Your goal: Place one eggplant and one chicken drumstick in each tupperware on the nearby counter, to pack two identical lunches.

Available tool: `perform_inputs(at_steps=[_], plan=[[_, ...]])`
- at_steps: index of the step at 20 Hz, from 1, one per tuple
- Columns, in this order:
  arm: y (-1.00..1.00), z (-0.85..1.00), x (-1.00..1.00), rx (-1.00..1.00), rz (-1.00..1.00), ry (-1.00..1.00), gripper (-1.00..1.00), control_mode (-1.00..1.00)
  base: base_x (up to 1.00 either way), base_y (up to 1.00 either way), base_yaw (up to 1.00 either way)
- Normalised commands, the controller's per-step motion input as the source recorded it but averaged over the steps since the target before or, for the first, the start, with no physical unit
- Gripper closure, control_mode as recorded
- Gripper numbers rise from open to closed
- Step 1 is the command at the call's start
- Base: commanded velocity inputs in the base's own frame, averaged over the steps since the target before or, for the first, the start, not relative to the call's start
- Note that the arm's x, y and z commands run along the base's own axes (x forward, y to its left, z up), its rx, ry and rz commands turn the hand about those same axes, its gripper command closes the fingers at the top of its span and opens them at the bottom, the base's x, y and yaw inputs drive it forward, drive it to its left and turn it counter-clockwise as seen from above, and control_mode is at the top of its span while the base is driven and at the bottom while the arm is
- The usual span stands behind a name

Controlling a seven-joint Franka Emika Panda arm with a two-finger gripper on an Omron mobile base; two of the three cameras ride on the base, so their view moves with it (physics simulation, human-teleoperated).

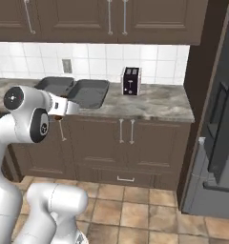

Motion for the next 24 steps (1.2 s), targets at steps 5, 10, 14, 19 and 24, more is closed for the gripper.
perform_inputs(at_steps=[5,10,14,19,24], plan=[[0.0,0.0,0.0,0.0,0.0,0.0,1.0,1.0,1.0,1.0,-0.07],[0.0,0.0,0.0,0.0,0.0,0.0,1.0,1.0,1.0,0.46,-0.11],[0.0,0.0,0.0,0.0,0.0,0.0,1.0,1.0,0.84,0.08,-0.02],[0.0,0.0,0.0,0.0,0.0,0.0,1.0,1.0,0.66,-0.05,-0.03],[0.0,0.0,0.0,0.0,0.0,0.0,1.0,1.0,0.37,-0.21,0.0]])
